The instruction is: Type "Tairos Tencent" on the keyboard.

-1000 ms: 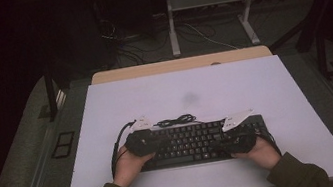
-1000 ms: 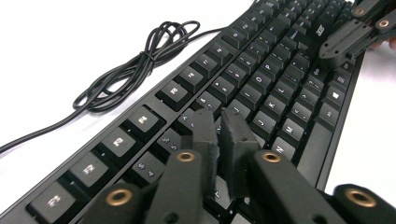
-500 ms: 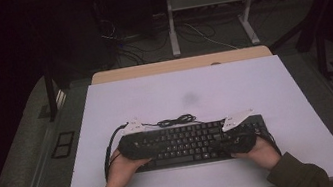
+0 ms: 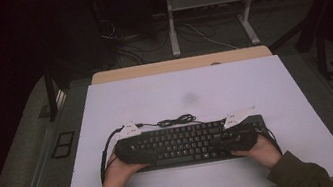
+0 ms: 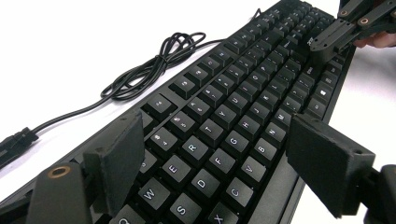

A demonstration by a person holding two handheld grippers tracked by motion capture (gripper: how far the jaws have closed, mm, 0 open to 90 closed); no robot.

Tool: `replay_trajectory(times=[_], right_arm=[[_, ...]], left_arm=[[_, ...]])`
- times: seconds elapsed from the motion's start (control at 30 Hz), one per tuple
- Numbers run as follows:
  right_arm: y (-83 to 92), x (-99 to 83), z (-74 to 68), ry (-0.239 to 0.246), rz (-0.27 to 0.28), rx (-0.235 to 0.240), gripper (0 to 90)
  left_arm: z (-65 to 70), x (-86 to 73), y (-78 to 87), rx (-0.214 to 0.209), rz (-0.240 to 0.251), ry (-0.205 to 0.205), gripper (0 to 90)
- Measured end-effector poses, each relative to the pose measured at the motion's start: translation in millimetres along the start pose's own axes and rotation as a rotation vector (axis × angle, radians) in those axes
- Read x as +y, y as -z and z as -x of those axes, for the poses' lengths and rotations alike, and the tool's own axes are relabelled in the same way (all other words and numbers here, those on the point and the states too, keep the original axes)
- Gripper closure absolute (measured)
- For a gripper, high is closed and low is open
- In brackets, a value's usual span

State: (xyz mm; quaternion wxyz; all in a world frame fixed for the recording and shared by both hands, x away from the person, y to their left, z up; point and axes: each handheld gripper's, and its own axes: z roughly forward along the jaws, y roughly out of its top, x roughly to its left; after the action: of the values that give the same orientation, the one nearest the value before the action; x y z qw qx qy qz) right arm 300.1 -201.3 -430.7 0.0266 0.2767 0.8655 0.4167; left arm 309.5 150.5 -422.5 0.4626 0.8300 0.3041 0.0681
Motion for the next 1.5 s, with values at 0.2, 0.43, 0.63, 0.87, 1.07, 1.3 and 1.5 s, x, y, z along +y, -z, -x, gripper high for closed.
replay_trajectory(times=[0.2,0.43,0.63,0.87,1.07,1.3,1.5], right_arm=[[-0.3,9.1,-1.3,-0.009,0.036,0.019,83.2],[-7.0,18.7,-1.2,-0.022,0.062,0.036,65.1],[-14.7,25.5,-0.2,-0.036,0.095,0.041,42.6],[-22.7,32.5,0.5,-0.037,0.121,0.045,34.2],[-29.7,39.1,1.9,-0.04,0.141,0.046,31.4],[-36.4,48.3,2.8,-0.035,0.159,0.05,30.6],[-38.0,50.6,2.1,-0.034,0.172,0.053,30.0]], left_arm=[[0.1,-0.7,0.9,0.002,0.008,-0.002,17.7],[-0.4,-1.4,1.9,0.0,0.008,-0.01,17.6],[-0.4,-2.7,3.9,0.004,0.017,-0.002,17.7],[-1.7,-5.7,9.3,0.013,0.028,0.001,18.8],[-3.8,-8.7,14.4,0.018,0.033,0.004,22.9],[-4.6,-12.0,18.8,0.019,0.028,-0.001,35.0],[-8.3,-16.7,21.2,0.043,0.004,-0.004,49.1]])
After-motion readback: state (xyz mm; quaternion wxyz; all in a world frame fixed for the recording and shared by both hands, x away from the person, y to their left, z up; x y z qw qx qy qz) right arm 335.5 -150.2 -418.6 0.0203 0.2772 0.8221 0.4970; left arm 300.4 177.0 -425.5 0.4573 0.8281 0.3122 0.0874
